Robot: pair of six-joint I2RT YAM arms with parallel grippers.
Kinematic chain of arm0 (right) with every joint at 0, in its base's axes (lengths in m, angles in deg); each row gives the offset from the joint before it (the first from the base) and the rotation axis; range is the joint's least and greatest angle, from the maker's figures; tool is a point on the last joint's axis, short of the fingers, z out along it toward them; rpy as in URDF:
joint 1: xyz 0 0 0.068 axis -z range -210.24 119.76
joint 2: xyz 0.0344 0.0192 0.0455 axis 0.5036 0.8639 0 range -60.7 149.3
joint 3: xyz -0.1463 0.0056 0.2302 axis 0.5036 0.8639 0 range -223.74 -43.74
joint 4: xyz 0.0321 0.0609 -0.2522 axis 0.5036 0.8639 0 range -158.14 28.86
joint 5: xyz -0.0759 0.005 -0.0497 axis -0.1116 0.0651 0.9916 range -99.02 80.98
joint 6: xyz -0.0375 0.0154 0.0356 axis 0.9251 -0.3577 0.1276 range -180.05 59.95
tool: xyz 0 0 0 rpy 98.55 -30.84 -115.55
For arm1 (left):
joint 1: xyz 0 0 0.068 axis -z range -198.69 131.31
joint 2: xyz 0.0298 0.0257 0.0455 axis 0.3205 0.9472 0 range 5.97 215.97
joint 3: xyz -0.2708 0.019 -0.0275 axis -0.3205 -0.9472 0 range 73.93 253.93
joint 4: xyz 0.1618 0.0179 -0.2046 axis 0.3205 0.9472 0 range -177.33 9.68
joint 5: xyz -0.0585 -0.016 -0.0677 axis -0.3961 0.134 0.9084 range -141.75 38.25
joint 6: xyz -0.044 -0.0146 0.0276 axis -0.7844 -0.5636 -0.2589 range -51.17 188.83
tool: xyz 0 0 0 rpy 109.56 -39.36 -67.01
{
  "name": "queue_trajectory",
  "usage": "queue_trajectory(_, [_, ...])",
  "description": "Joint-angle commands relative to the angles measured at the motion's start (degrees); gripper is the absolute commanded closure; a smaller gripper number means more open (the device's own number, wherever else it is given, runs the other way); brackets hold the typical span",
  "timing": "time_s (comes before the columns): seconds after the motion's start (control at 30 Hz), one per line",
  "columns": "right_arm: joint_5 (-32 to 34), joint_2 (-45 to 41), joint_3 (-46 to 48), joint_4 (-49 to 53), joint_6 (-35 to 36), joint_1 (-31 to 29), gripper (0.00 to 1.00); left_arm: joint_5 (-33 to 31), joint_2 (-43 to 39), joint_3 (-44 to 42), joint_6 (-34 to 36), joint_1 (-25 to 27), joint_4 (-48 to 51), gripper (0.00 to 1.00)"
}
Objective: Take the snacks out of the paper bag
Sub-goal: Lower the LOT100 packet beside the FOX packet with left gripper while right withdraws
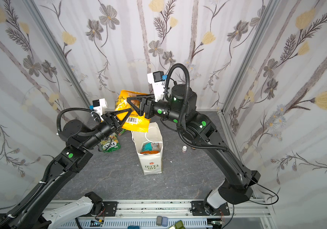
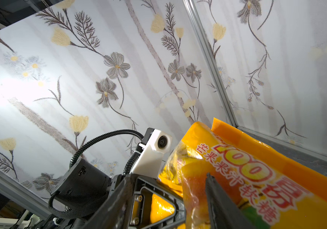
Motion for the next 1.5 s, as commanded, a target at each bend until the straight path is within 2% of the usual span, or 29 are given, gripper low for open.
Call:
queue_trajectory(0.0, [0.83, -1.48, 0.58, -2.96, -0.11, -0.03, 0.32, -0.88, -1.18, 2.07, 5.84, -0.06, -2.89, 0.86])
queue_trajectory(0.13, [3.48, -4.20, 5.60, -5.85, 0.56, 0.04, 0.20, -2.26, -2.66, 3.94, 11.99, -0.10, 1.38, 0.86])
queue_trajectory(0.23, [6.51, -8.98, 10.59, -7.95, 0.66, 0.39, 0.12, -5.53, -4.44, 6.20, 18.31, -0.09, 7.75, 0.87])
queue_trajectory(0.4, [7.66, -12.88, 18.65, -11.14, -0.36, 0.94, 0.01, -11.57, -8.42, 6.09, 25.33, -0.14, 11.65, 0.88])
queue_trajectory(0.43, [7.16, -13.61, 20.76, -12.20, -1.00, 2.76, 0.01, -12.74, -9.16, 6.00, 26.73, -0.13, 12.53, 0.88])
queue_trajectory(0.7, [5.66, -16.10, 28.97, -13.83, -3.49, 3.88, 0.01, -27.04, -14.95, 0.64, 34.41, -0.05, 16.32, 0.87])
queue_trajectory(0.9, [3.58, -17.12, 32.93, -14.47, -4.78, 4.18, 0.01, -42.54, -19.09, -6.72, 34.30, -0.18, 18.32, 0.86])
queue_trajectory(1.03, [2.66, -17.17, 34.77, -15.15, -5.90, 4.28, 0.01, -47.91, -20.02, -10.05, 33.21, -0.51, 19.83, 0.84])
queue_trajectory(1.17, [2.74, -16.98, 35.53, -15.37, -6.22, 4.37, 0.01, -50.50, -19.34, -11.71, 32.24, -1.21, 22.69, 0.82])
queue_trajectory(1.27, [2.33, -16.78, 35.83, -15.46, -6.40, 4.45, 0.01, -50.17, -19.07, -13.76, 31.48, -2.65, 22.88, 0.82])
queue_trajectory(1.37, [1.72, -16.52, 35.98, -15.45, -6.63, 4.44, 0.01, -46.97, -18.25, -15.96, 28.87, -6.09, 23.36, 0.82])
queue_trajectory(1.47, [1.20, -16.51, 36.10, -15.29, -6.74, 4.43, 0.01, -39.15, -16.35, -18.34, 24.11, -11.56, 23.18, 0.82])
